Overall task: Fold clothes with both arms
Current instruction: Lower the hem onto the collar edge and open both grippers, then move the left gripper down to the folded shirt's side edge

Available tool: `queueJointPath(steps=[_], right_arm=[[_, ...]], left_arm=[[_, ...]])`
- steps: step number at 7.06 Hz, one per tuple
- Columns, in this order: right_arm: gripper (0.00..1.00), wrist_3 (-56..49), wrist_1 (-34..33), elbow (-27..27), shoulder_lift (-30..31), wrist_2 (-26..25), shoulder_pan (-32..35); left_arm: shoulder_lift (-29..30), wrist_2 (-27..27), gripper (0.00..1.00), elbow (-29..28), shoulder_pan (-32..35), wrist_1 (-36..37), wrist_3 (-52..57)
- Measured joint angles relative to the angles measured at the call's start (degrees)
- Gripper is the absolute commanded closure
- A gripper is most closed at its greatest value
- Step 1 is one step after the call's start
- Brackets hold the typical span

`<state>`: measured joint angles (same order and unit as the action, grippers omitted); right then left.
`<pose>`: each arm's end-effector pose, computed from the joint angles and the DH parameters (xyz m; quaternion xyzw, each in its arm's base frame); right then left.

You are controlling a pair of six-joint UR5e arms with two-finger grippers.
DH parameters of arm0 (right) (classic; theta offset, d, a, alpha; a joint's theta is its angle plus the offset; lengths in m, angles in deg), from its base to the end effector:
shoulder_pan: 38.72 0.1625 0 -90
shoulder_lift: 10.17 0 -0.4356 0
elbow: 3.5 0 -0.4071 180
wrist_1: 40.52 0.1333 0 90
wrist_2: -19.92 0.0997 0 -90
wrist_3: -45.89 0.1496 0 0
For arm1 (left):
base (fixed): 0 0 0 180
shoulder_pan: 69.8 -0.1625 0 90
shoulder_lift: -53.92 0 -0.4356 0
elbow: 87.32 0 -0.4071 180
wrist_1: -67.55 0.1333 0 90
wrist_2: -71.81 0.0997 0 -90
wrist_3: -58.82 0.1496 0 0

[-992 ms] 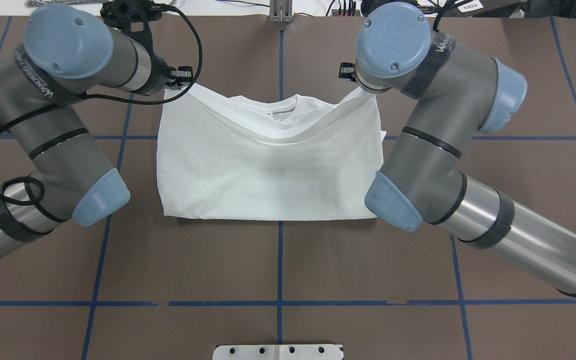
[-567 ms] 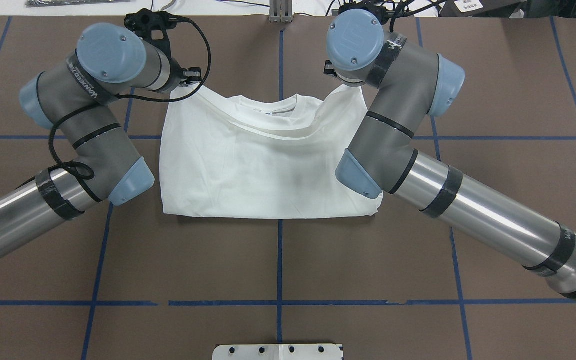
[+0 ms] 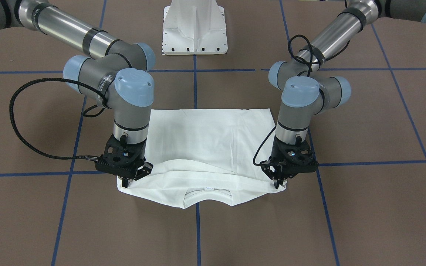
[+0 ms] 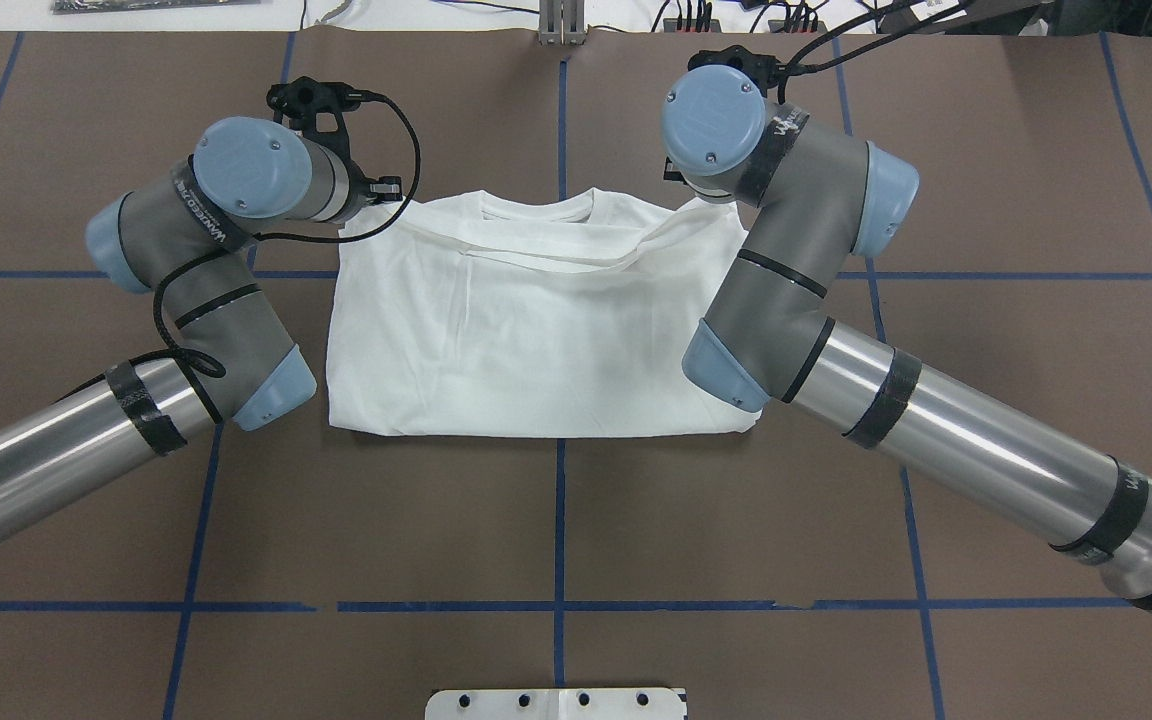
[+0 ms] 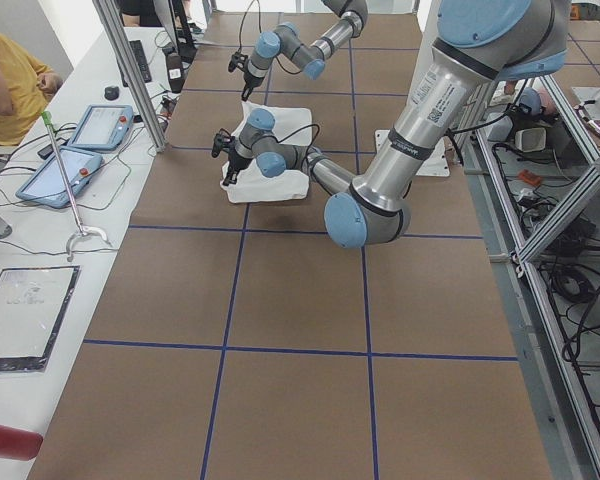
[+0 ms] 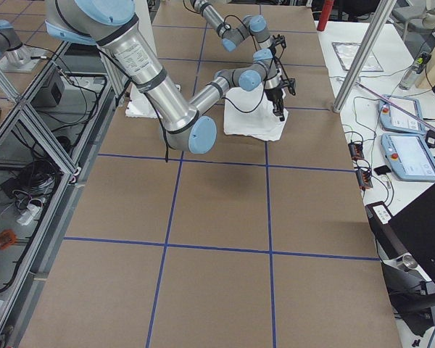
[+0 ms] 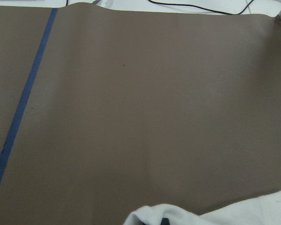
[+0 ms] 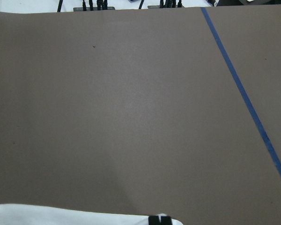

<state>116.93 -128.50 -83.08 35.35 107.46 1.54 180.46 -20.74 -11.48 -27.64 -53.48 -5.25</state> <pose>-0.5286 -0.6308 0.3074 0.1707 -0.2591 0.1822 0.9330 0.5193 -0.6411 0.3665 0.2351 0.3834 -0.1162 0.8856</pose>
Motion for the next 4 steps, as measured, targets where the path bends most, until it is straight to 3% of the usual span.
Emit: queueJointPath(steps=[2,4], right_arm=[[0.00,-0.17,0.08,-0.32,0.63,0.19,-0.27],[0.00,-4.62,0.35,-2.82,1.97,2.61,0.84]], left_arm=[[-0.54,-0.26,0.00,1.40,-0.05,-0.09,5.08],[-5.06,-5.07,0.00,8.52,0.24,-0.22,11.63]])
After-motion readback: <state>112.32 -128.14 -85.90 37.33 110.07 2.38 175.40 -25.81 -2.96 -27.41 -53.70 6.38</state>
